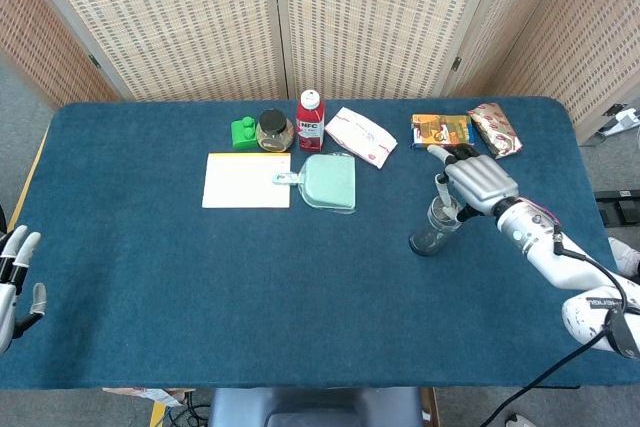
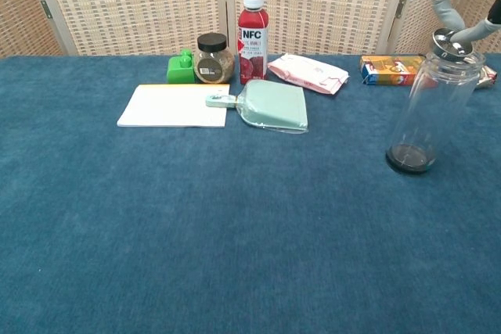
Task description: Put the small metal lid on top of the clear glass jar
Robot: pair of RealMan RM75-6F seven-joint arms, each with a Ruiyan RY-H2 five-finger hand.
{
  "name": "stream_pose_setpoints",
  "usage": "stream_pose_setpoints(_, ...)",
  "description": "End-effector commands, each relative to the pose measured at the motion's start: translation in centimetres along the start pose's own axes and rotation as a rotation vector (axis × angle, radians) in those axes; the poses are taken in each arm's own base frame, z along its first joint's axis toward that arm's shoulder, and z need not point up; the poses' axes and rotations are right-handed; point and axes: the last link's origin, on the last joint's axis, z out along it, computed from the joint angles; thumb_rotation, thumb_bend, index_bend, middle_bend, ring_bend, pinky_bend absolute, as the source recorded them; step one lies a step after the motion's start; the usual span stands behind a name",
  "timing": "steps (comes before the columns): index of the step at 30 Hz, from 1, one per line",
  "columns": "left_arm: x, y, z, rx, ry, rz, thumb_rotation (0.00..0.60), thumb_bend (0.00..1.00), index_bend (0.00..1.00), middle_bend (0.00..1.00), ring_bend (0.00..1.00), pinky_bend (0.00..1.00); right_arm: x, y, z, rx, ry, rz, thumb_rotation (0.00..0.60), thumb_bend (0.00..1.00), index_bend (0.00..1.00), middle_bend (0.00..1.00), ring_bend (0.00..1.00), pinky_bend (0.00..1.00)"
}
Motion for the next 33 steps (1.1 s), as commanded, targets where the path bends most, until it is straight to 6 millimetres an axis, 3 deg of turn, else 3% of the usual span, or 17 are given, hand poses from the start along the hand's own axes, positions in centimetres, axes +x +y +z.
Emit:
stream_pose_setpoints(1, 0.0, 0.0, 0.0, 0.000, -0.001, 0.003, 0.600, 0.54, 0.00, 0.02, 0.00, 0.00, -0.1, 0.1, -0.1, -0.004, -0.002, -0.001, 0.600, 0.36, 0.66, 0.01, 0.00, 0.00)
stream_pose_setpoints(21, 0.0, 0.1, 0.0, 0.000, 0.004, 0.003, 0.600, 0.54, 0.00, 0.02, 0.00, 0.00, -1.2, 0.5, -0.1, -0.018, -0.040, -0.034, 0.600, 0.34, 0.66, 0.00, 0.00, 0.00)
stream_pose_setpoints(27, 0.1, 0.1, -0.1, 0.000, 0.005, 0.001, 0.600, 0.54, 0.00, 0.02, 0.00, 0.00, -0.8, 0.4, 0.1, -0.020, -0.032, -0.033, 0.600, 0.30, 0.51, 0.00, 0.00, 0.00)
stream_pose_setpoints(33, 0.0, 0.0, -0.1, 0.001, 0.003, 0.003, 0.600, 0.54, 0.00, 0.02, 0.00, 0.00, 0.1, 0.3, -0.3, -0.022, -0.015, -0.011, 0.600, 0.27, 0.42, 0.00, 0.00, 0.00)
